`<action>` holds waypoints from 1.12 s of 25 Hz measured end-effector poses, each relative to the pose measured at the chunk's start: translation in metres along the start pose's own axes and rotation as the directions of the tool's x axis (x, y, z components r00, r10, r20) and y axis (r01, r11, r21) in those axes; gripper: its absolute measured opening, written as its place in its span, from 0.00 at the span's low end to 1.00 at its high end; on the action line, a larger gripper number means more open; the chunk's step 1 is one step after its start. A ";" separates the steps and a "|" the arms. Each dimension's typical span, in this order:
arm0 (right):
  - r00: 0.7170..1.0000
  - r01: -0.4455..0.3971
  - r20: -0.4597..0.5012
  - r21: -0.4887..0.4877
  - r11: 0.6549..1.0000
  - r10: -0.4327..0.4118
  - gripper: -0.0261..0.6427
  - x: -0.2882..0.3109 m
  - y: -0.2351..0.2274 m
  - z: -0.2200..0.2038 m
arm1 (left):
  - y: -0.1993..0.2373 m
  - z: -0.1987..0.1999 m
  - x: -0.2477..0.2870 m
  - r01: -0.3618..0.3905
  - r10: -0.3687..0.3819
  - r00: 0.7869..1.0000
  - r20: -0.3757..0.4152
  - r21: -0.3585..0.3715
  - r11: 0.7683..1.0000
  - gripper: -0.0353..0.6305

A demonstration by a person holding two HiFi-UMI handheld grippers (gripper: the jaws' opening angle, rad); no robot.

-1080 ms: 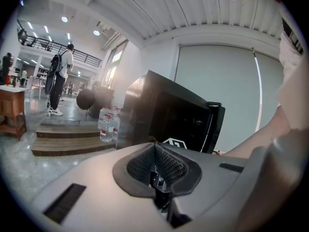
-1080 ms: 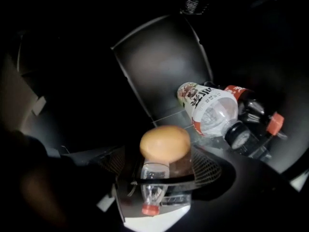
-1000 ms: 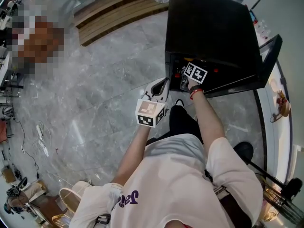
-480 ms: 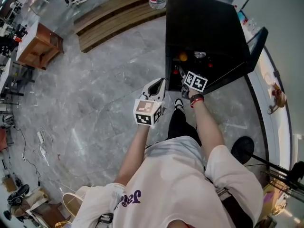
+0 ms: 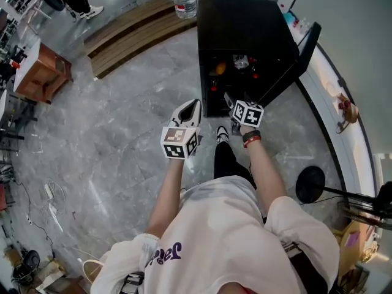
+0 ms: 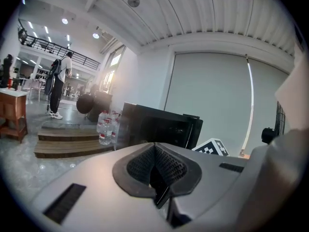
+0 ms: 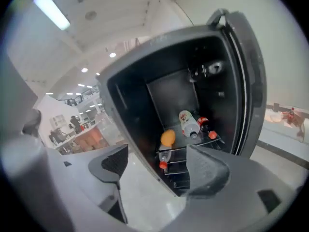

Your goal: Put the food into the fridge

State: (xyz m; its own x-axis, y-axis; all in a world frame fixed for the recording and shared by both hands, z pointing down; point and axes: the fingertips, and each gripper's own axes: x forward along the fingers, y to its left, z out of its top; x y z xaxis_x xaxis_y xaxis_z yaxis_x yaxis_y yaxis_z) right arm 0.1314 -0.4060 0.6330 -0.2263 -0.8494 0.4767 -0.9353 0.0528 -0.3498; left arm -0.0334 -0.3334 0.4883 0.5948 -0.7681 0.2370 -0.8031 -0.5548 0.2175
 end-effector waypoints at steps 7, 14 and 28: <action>0.997 0.018 0.077 -0.049 0.999 -0.015 0.52 -0.062 0.012 0.018 | -0.022 0.004 -0.017 0.025 -0.026 1.000 0.017 0.039 0.999 0.08; 0.994 0.005 0.110 -0.129 0.992 0.009 0.46 -0.121 0.030 0.040 | -0.040 0.016 -0.027 0.040 -0.042 0.998 0.039 0.060 0.997 0.08; 0.975 0.023 0.220 -0.201 0.979 0.022 0.28 -0.214 0.052 0.072 | -0.059 0.043 -0.061 0.008 -0.018 0.993 0.118 0.087 0.996 0.08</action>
State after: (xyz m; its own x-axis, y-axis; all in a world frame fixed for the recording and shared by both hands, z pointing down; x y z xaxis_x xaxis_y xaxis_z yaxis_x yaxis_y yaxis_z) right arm 0.1506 -0.2595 0.4543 -0.1812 -0.9427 0.2800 -0.9759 0.1372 -0.1697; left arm -0.0240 -0.2674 0.4202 0.6007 -0.7904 0.1200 -0.7986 -0.5863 0.1358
